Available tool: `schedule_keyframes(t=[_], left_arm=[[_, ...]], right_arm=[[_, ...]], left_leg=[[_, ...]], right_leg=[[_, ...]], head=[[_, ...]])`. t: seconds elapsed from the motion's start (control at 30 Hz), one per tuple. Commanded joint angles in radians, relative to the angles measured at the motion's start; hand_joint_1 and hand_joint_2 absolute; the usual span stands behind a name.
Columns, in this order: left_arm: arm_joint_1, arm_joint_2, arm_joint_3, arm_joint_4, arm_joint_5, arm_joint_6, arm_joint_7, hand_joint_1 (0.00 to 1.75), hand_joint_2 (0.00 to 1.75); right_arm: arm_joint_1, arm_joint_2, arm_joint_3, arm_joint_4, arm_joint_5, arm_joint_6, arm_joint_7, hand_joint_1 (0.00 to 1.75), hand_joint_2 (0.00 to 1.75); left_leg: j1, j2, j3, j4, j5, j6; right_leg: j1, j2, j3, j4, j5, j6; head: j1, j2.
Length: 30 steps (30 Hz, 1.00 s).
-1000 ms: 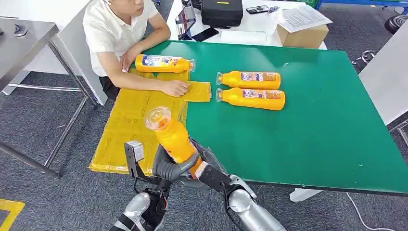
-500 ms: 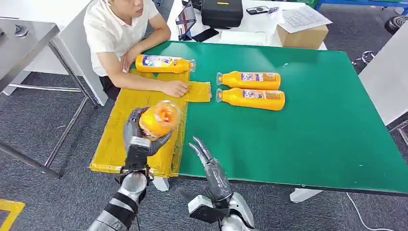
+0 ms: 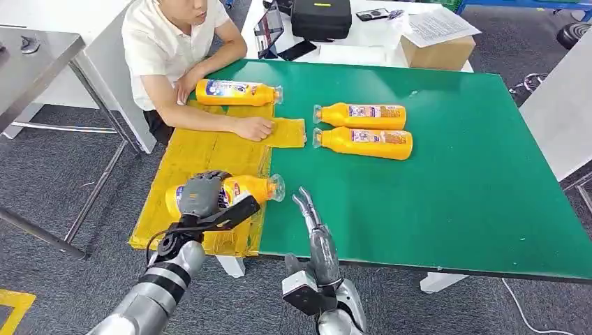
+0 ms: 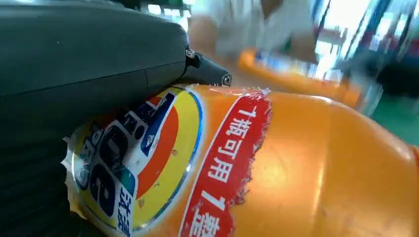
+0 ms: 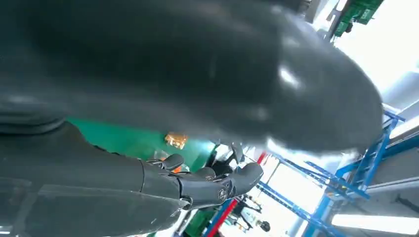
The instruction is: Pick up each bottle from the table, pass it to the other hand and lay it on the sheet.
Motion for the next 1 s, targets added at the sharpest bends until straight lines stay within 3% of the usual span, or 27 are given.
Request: schedule_keyframes(t=[0.03,0.1,0.13,0.17,0.4,0.57,0.77,0.93,1.0], left_arm=[[-0.219,0.063,-0.115,0.295,-0.027,-0.159,0.066,1.75,1.75],[-0.258,0.07,-0.12,0.329,-0.013,-0.279,0.092,1.75,1.75],[-0.272,0.075,-0.123,0.34,-0.011,-0.31,0.1,1.61,1.75],[-0.284,0.078,-0.126,0.345,-0.014,-0.313,0.111,0.0,1.75],[-0.281,0.065,-0.081,0.333,0.054,-0.361,0.068,0.0,1.75],[-0.237,0.062,0.009,0.254,0.276,-0.578,-0.179,0.0,1.75],[-0.097,0.047,-0.036,-0.024,0.545,-0.76,-0.29,0.0,1.75],[-0.045,0.035,-0.072,-0.131,0.6,-0.751,-0.276,0.0,1.75],[0.022,0.024,-0.131,-0.291,0.641,-0.558,-0.337,0.0,1.75]], right_arm=[[-0.019,0.001,-0.032,-0.001,-0.033,0.016,-0.003,0.0,0.0],[-0.024,-0.003,-0.021,0.0,-0.051,0.018,-0.003,0.0,0.0],[-0.026,-0.003,-0.021,0.004,-0.058,0.017,-0.003,0.0,0.0],[-0.024,-0.003,-0.019,0.002,-0.065,0.013,-0.003,0.0,0.0],[-0.013,-0.014,-0.011,-0.003,-0.09,0.008,-0.003,0.0,0.0],[-0.009,-0.034,0.016,-0.02,-0.132,0.004,-0.003,0.0,0.0],[-0.015,-0.052,0.055,-0.021,-0.177,0.003,-0.003,0.0,0.0],[-0.012,-0.054,0.06,-0.021,-0.175,-0.006,-0.003,0.0,0.0],[0.0,-0.053,0.046,-0.023,-0.166,-0.019,-0.003,0.0,0.0]], left_leg=[[0.001,-0.002,0.001,0.0,0.001,-0.001],[0.001,0.0,0.001,0.0,0.001,-0.001],[0.001,0.001,0.002,0.0,0.0,-0.001],[0.002,0.0,0.002,0.001,0.0,-0.002],[0.001,0.001,0.003,0.0,0.0,-0.002],[0.001,0.001,0.003,0.0,0.0,-0.002],[0.0,0.0,0.002,-0.001,0.001,-0.001],[0.001,-0.001,0.001,0.0,0.0,-0.001],[0.001,-0.001,0.002,0.0,0.0,-0.002]], right_leg=[[0.001,-0.002,0.001,0.0,0.0,-0.002],[0.001,0.001,0.001,0.001,0.001,-0.002],[0.001,0.001,0.002,0.001,0.0,-0.003],[0.002,0.001,0.002,0.001,0.0,-0.003],[0.001,0.002,0.002,0.001,0.001,-0.003],[0.001,0.002,0.003,0.001,0.0,-0.003],[0.0,0.001,0.002,0.0,0.0,-0.002],[0.001,0.0,0.001,0.001,0.0,-0.002],[0.001,0.0,0.002,0.0,0.0,-0.003]], head=[[0.001,0.0],[0.0,0.0],[0.0,0.0],[0.0,0.0],[0.0,0.0],[0.0,0.0],[0.0,0.0],[0.0,0.0],[0.0,0.0]])
